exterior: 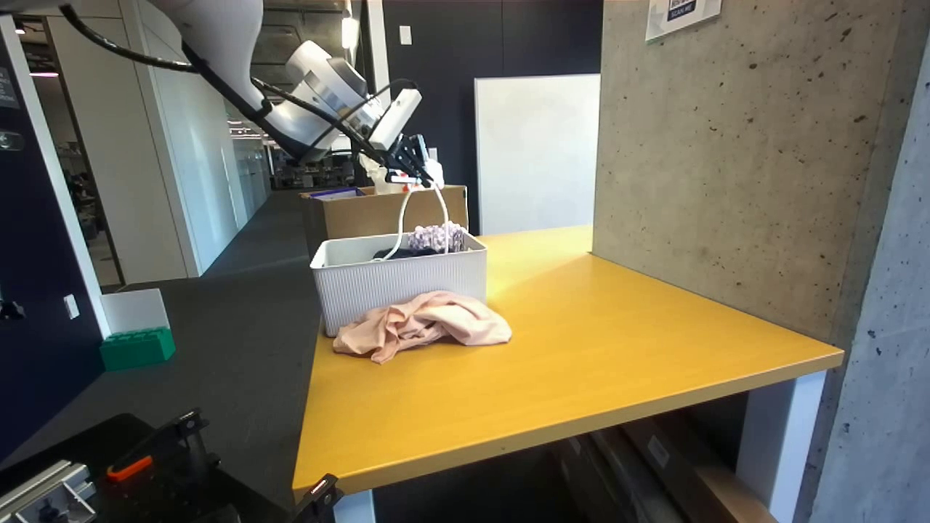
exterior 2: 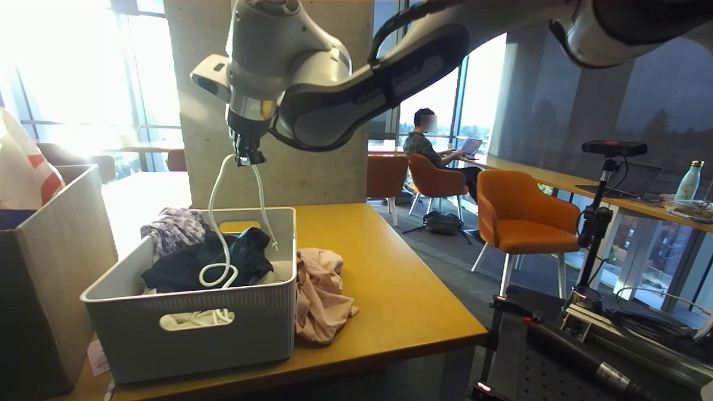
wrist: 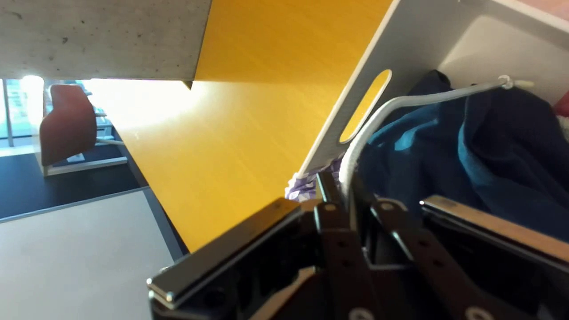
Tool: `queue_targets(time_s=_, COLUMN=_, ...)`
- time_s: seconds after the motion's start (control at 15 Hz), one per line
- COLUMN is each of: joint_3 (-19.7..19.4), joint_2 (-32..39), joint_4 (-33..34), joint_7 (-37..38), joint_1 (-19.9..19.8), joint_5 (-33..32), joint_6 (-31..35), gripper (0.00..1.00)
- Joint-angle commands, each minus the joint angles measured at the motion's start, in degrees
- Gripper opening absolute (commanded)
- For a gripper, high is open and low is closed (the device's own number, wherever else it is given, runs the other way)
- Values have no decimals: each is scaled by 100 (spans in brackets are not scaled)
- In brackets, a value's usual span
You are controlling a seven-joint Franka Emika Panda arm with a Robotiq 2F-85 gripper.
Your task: Place the string and pink clothing in the basket
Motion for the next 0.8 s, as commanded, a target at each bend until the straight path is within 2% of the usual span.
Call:
queue_targets(time_s=0.0, joint_3=-75, joint_2=374, joint_4=569, joint_7=-256, joint_1=146, joint_5=173, joint_6=-177, gripper=44)
queue_targets(time_s=0.27, joint_3=-301, joint_2=-227, joint_4=-214, joint_7=257, joint_1=422, joint_5=-11, joint_6=-448, gripper=73)
queue_targets(time_s=0.47, joint_3=-385, joint_2=-894, joint_4=-1210, joint_7=832, joint_1=522, joint_5=-60, joint_6=-822, gripper=95)
queue_targets(time_s=0.53, joint_3=-287, joint_2=-1095, joint_4=-1475, joint_7=884, joint_1=449, joint_5=77, joint_6=-911, gripper=99)
queue_targets(time_s=0.73, joint_3=-232, joint_2=-1648, joint_4=-2343, joint_7=1330, joint_1=231, joint_5=122, joint_6=-759, gripper=100)
